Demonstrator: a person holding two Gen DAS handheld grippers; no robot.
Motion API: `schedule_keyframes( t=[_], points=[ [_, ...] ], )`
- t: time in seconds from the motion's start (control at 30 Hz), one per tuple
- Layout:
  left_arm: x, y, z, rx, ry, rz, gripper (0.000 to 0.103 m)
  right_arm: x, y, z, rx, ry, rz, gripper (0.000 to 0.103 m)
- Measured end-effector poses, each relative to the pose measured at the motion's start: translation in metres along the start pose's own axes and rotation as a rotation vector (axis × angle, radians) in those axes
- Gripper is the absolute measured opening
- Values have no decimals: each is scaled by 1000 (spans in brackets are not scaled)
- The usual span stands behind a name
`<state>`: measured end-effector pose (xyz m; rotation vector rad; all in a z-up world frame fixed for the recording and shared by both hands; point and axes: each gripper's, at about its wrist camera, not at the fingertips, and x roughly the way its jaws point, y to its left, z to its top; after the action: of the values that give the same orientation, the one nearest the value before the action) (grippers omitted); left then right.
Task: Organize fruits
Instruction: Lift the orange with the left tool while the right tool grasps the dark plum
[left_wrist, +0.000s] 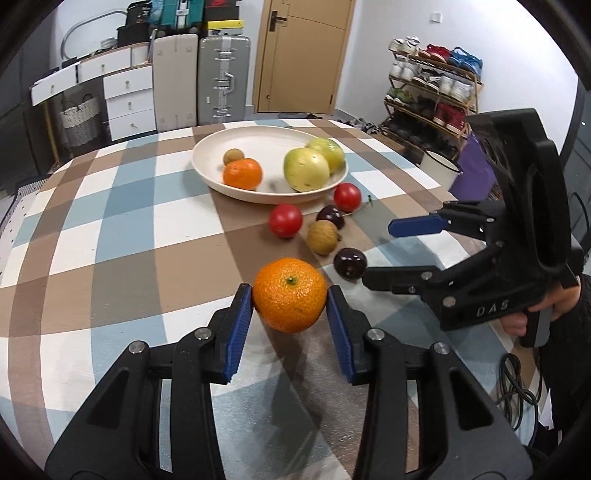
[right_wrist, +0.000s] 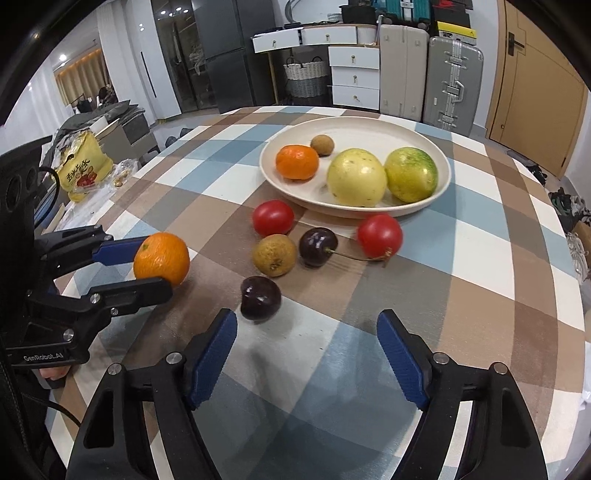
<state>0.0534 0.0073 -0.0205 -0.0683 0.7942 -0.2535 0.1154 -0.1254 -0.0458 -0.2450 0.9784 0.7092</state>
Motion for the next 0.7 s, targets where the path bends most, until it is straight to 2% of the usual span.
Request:
schedule_keyframes(
  t=[0.33,0.37,0.53,0.7],
  points=[
    [2,6,2,-29,-27,21,38,11,21,4,-74,14,10,59],
    [2,5,1,-29,-28,23,38,12,21,4,-76,17,11,53],
    [3,5,1,-31,-28,27,38,14,24,4,-90,11,8,43],
    [2,5,1,-31,-37,33,38,12,28,3,-106,-5,8,25]
  ],
)
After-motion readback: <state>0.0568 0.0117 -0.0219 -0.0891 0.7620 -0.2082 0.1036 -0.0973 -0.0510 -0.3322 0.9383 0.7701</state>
